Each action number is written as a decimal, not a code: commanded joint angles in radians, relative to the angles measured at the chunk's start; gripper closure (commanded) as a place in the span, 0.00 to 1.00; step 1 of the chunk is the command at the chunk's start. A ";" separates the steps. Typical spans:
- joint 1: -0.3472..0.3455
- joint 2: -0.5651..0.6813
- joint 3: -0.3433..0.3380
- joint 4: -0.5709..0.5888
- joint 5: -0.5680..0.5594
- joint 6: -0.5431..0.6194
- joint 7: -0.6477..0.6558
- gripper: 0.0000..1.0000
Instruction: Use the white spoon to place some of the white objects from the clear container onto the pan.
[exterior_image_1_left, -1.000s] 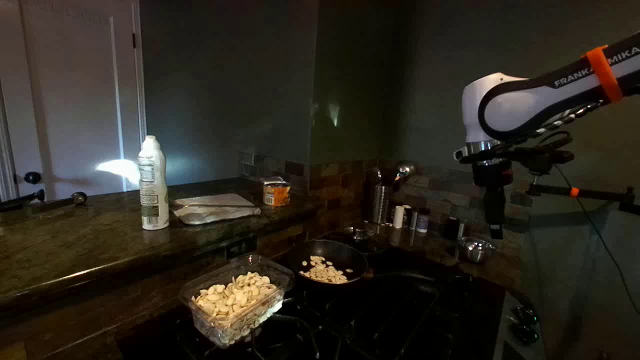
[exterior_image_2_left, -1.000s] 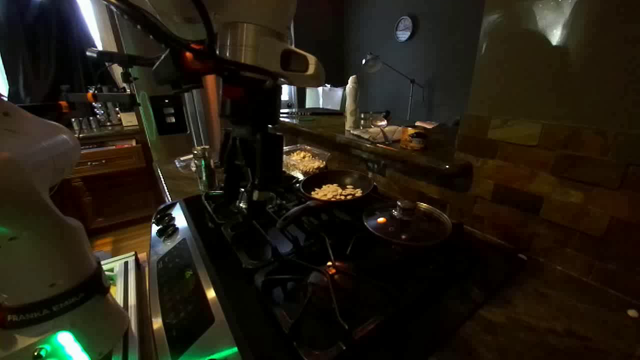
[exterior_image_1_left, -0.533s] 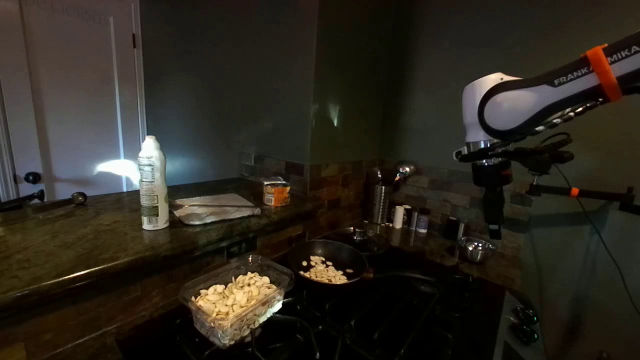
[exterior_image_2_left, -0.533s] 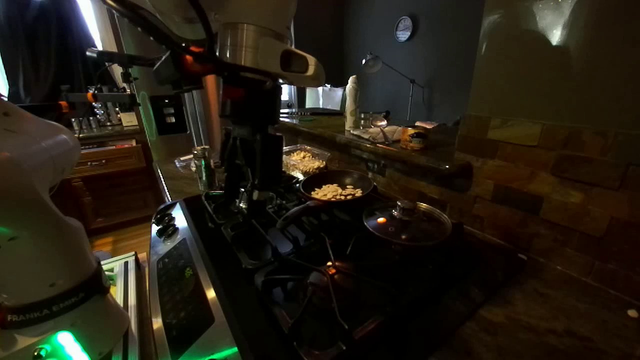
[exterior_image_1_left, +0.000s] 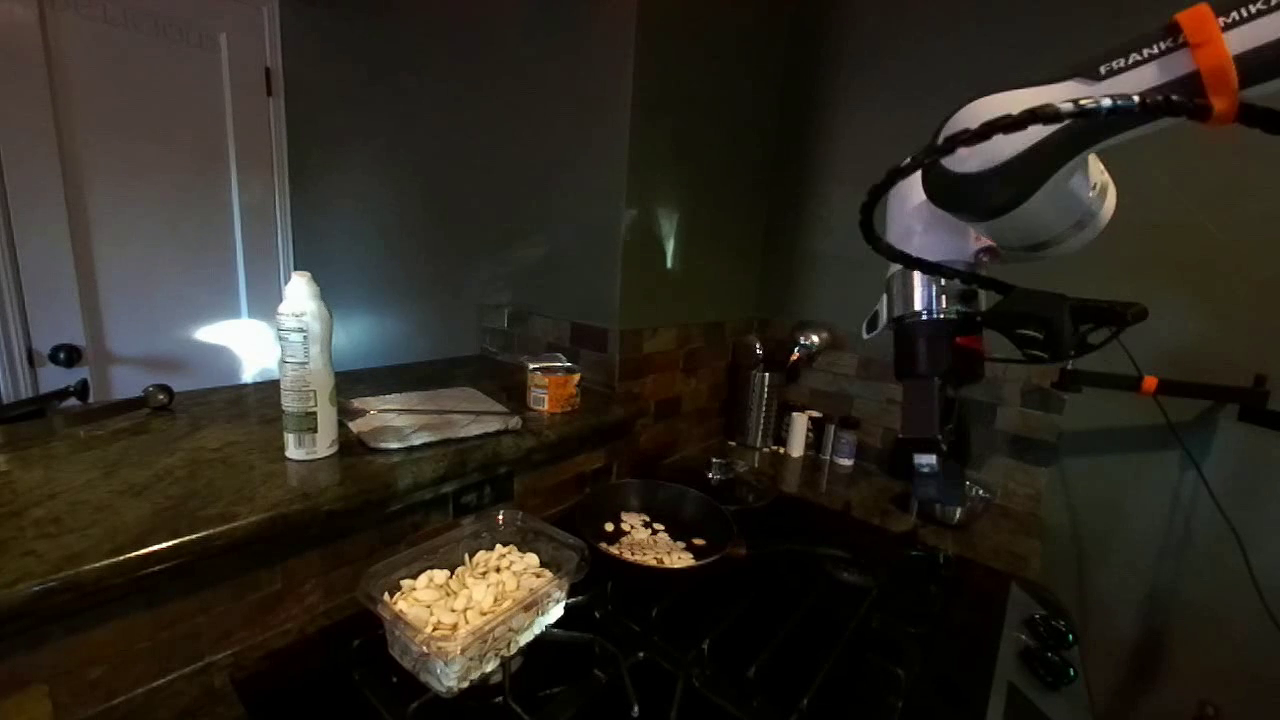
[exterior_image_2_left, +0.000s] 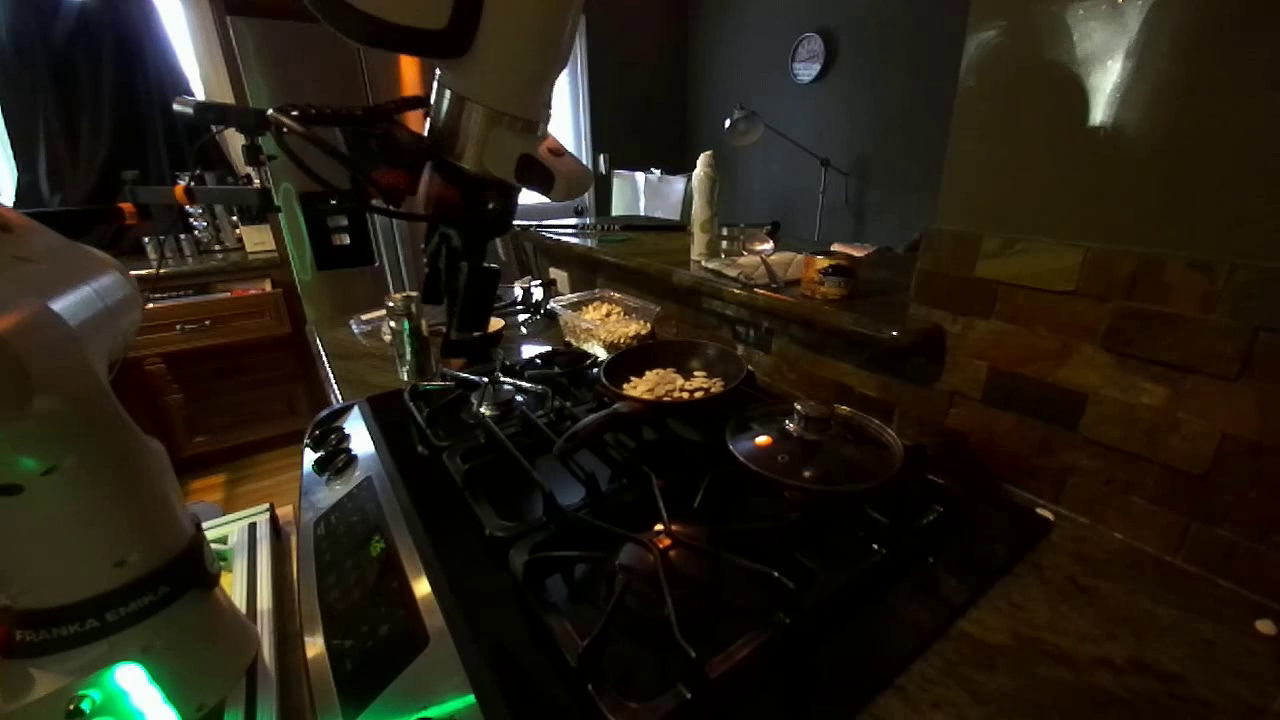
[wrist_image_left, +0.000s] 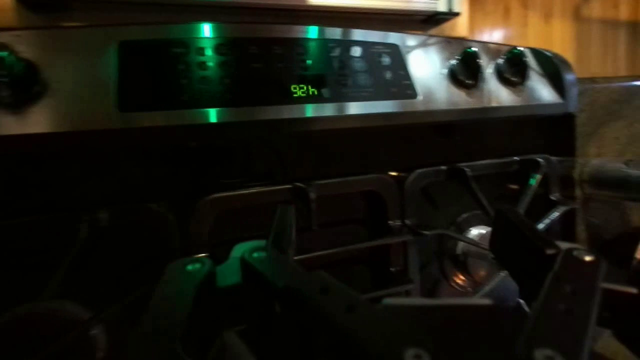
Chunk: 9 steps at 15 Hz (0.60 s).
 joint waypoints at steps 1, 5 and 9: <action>0.052 -0.035 0.071 -0.050 0.250 0.036 0.161 0.00; 0.134 -0.022 0.172 -0.058 0.411 0.053 0.155 0.00; 0.129 -0.004 0.179 -0.035 0.391 0.040 0.164 0.00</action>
